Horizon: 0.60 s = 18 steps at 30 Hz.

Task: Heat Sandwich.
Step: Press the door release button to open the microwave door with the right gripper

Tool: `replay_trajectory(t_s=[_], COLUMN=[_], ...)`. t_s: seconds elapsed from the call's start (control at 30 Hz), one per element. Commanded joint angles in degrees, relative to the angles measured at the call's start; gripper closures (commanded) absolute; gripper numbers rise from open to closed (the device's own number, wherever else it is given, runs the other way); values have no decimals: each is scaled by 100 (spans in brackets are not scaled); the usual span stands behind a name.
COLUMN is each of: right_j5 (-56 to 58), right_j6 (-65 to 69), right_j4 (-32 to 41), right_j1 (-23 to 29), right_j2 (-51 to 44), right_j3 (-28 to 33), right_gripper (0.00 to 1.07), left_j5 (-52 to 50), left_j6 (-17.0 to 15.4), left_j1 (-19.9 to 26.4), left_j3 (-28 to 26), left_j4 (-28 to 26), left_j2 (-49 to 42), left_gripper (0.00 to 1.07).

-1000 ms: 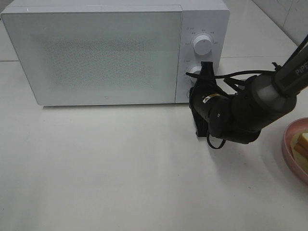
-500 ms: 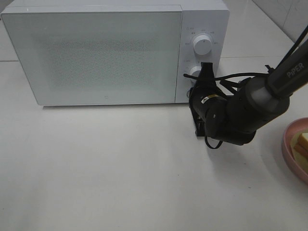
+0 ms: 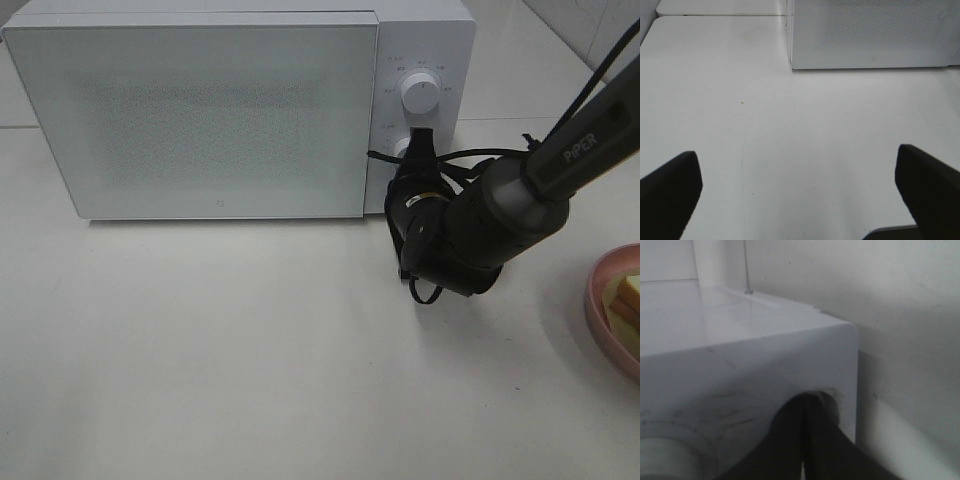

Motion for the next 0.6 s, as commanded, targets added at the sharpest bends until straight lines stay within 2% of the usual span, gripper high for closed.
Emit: replay_trajectory(t_s=[0.03,0.13,0.6], right_j5=[-1243,-1249,-945], right_j6=[-46,11,-29], right_j4=[-516,-510,-435], right_j1=[-235,-235,-229], right_j2=[57,178,178], right_j3=[-642,-865,-877], right_gripper=[107,107,107], left_j5=[0,0,0], left_j6=[-6,-6,-6], left_j1=[-23,-23,-23], left_j3=[11,11,11], left_j4=[-46,-46,-46], left_j2=[-92,-92,-92], left_gripper=[9,9,9])
